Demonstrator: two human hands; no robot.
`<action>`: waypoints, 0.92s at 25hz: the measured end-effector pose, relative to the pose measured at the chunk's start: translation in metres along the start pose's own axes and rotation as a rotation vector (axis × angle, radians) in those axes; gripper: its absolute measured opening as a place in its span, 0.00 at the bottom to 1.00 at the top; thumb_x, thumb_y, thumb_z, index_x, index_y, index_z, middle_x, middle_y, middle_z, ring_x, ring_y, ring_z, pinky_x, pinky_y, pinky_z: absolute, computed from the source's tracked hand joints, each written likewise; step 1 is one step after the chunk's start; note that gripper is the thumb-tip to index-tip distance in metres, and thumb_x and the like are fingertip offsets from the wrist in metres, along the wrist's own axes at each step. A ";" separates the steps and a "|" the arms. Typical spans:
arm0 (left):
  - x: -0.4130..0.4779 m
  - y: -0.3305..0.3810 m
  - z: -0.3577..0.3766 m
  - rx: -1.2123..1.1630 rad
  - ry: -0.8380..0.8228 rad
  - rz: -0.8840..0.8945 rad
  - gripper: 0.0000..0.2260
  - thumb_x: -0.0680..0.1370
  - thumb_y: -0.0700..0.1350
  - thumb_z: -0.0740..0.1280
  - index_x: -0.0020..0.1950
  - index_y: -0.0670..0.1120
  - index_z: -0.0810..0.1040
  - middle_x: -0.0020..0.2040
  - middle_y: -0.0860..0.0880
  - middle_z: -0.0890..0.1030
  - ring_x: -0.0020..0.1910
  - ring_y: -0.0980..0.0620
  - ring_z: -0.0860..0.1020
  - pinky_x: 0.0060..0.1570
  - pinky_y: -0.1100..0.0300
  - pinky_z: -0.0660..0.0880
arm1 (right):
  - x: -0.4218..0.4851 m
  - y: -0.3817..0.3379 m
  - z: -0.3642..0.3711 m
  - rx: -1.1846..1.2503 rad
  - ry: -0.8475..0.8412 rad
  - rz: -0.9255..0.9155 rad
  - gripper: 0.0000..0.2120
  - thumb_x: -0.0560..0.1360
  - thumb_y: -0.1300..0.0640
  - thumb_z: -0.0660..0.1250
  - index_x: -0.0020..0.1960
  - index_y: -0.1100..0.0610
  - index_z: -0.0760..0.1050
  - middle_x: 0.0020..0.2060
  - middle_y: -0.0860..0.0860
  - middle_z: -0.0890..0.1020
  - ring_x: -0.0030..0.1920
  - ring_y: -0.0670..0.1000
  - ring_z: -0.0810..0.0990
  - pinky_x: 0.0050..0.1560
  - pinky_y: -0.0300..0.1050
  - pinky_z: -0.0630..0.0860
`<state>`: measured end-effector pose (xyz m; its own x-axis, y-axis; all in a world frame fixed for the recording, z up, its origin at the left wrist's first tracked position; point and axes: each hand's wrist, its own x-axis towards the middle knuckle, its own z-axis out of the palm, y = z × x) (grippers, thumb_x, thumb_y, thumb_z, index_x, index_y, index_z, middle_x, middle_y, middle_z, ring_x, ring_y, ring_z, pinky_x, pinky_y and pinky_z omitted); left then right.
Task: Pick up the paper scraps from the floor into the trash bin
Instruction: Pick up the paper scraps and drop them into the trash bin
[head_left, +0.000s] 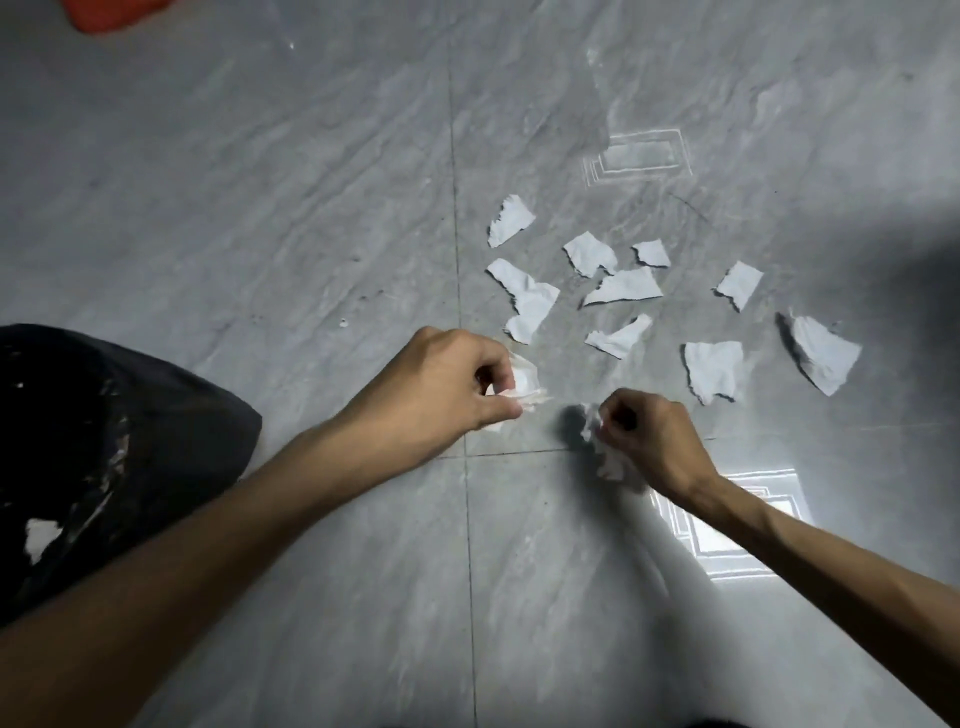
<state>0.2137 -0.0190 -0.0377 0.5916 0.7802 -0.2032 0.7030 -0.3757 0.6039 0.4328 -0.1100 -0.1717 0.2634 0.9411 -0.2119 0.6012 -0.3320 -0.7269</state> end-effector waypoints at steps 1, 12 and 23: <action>-0.010 -0.007 -0.008 -0.042 0.052 -0.050 0.07 0.68 0.48 0.76 0.34 0.50 0.79 0.26 0.57 0.78 0.27 0.62 0.74 0.29 0.72 0.67 | 0.008 -0.019 -0.002 0.141 -0.018 0.070 0.08 0.71 0.65 0.71 0.36 0.56 0.76 0.30 0.49 0.80 0.31 0.45 0.76 0.35 0.32 0.70; -0.149 -0.112 -0.159 -0.203 0.782 -0.271 0.04 0.70 0.47 0.74 0.39 0.52 0.80 0.31 0.50 0.81 0.29 0.54 0.78 0.35 0.65 0.73 | 0.035 -0.344 0.053 0.560 -0.533 -0.077 0.04 0.73 0.71 0.68 0.45 0.64 0.75 0.42 0.61 0.77 0.41 0.55 0.77 0.45 0.41 0.76; -0.235 -0.191 -0.141 -0.038 0.793 -0.798 0.12 0.73 0.40 0.71 0.55 0.49 0.79 0.47 0.51 0.81 0.41 0.54 0.79 0.48 0.59 0.75 | 0.010 -0.421 0.166 0.265 -0.764 -0.332 0.03 0.73 0.65 0.70 0.47 0.59 0.79 0.42 0.54 0.82 0.44 0.52 0.80 0.50 0.42 0.76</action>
<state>-0.1151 -0.0603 0.0035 -0.4495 0.8933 -0.0026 0.7475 0.3778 0.5464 0.0568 0.0496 0.0239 -0.5290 0.8033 -0.2735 0.3373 -0.0967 -0.9364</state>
